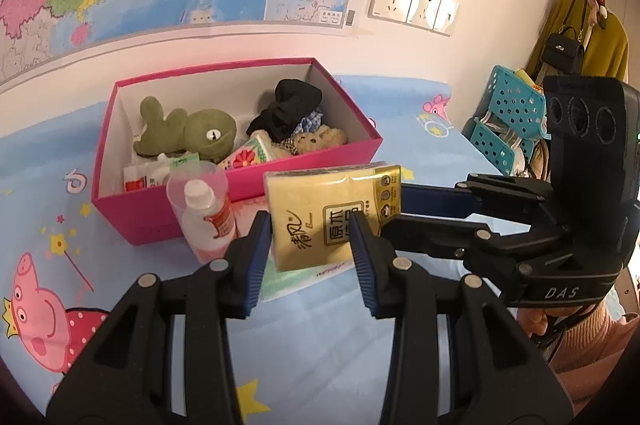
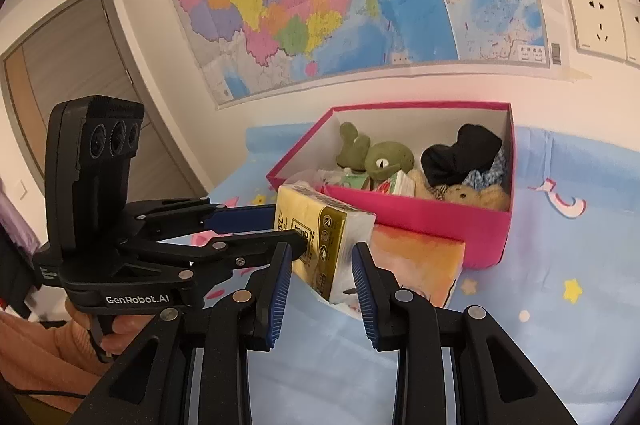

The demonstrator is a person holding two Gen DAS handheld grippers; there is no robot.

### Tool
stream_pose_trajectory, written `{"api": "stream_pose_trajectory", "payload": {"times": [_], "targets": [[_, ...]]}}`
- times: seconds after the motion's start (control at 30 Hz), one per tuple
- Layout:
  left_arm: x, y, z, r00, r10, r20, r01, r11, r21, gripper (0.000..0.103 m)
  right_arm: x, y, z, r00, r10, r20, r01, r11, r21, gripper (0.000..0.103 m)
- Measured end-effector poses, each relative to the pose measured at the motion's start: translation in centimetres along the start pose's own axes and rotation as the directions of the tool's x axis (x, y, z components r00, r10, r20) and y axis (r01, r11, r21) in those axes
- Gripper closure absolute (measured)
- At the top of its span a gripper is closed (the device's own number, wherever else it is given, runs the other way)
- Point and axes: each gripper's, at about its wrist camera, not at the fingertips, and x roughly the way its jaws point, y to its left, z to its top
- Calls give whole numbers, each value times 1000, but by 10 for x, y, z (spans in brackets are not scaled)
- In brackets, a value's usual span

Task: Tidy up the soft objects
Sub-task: 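Carry the yellow pack into the pink box and open the right gripper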

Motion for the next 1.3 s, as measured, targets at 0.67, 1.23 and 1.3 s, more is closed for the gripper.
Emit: {"api": "stream_pose_trajectory", "payload": {"times": [0.67, 1.23, 1.3], "targets": [[9, 5, 27, 999, 30, 25, -30, 999, 19, 62, 6, -11, 23, 999, -6, 34, 6, 1000, -1, 71], [20, 17, 45, 999, 37, 18, -37, 999, -4, 62, 16, -16, 45, 999, -21, 45, 22, 1000, -22, 71], [22, 19, 47, 999, 41, 15, -41, 999, -6, 62, 18, -16, 47, 999, -20, 47, 21, 999, -25, 71]]}}
